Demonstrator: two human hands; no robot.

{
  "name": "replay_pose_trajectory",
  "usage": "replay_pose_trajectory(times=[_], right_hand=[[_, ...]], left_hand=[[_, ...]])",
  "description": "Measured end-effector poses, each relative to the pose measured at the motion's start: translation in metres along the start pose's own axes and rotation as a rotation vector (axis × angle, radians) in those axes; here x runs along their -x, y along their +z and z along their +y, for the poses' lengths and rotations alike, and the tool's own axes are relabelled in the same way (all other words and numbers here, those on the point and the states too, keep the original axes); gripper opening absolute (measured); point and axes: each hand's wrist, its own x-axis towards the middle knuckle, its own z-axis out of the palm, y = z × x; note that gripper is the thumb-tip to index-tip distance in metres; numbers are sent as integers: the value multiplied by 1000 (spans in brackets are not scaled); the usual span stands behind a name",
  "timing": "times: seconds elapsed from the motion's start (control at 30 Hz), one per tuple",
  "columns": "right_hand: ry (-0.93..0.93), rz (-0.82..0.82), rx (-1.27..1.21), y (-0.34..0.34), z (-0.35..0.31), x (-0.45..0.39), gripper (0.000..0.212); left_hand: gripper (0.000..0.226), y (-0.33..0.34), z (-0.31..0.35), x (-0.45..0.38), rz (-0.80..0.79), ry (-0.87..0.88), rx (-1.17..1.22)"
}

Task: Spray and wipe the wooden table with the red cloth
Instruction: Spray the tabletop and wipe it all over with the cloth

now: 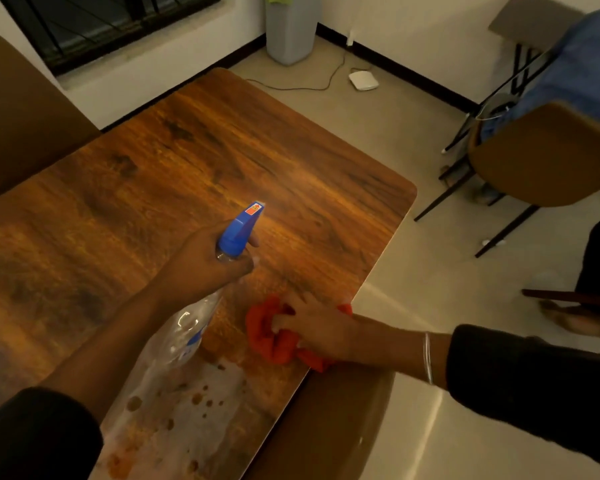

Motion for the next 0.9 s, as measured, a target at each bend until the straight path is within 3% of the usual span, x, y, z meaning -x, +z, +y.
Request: replay_pose_trajectory(times=[0.17,0.27,0.37,0.47,0.63,0.77,0.9], right_hand=[[379,269,-87,-58,100,-10,45],[449,325,9,-61,107,-16,50],[368,234,80,-36,67,-18,62],[77,104,24,-14,39,-1,60],[-4,36,3,-42,87,12,51],[218,133,30,-80,174,18,48],[626,362,59,-121,255,13,51]], left_hand=[[31,2,-4,-4,-17,0,-7],[24,4,-6,-8,-38,7,-13],[23,8,0,-16,-51,23,1],[22,14,8,-29,-79,65,3],[23,25,21,-52,-100,86,-13],[24,33,24,-66,-133,77,-15],[24,37,25,-85,-132,23,-18]])
